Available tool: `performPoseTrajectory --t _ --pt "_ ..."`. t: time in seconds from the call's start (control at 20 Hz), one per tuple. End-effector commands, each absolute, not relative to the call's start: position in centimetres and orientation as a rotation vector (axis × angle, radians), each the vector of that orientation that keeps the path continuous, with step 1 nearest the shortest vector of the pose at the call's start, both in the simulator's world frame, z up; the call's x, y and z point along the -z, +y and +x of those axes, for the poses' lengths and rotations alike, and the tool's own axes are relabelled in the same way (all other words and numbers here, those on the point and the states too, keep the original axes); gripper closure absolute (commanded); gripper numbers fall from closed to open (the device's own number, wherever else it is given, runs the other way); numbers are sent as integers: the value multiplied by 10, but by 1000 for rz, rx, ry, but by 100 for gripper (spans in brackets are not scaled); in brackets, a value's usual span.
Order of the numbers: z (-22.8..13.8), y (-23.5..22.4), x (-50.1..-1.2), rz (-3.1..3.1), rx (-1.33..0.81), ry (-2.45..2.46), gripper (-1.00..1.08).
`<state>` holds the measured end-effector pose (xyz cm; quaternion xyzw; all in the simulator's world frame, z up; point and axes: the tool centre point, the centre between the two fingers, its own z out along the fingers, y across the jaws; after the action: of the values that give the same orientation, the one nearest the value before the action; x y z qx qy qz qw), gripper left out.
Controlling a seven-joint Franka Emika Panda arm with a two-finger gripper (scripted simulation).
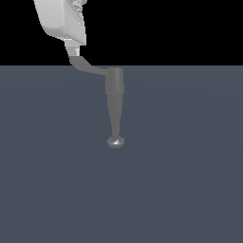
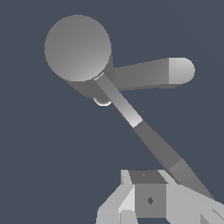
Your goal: Turn on the faucet by rotating a designated handle.
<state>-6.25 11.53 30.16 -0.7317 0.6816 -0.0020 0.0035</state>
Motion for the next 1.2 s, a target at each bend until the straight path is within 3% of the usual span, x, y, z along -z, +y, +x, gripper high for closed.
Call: performPoseTrajectory --t 0.0,0.9,1.15 --pt "-69 105 -301 -2289 5 2146 108" --pt "-115 54 -300 -2292 0 2148 108" --pt "-110 42 -301 -2296 4 2139 108"
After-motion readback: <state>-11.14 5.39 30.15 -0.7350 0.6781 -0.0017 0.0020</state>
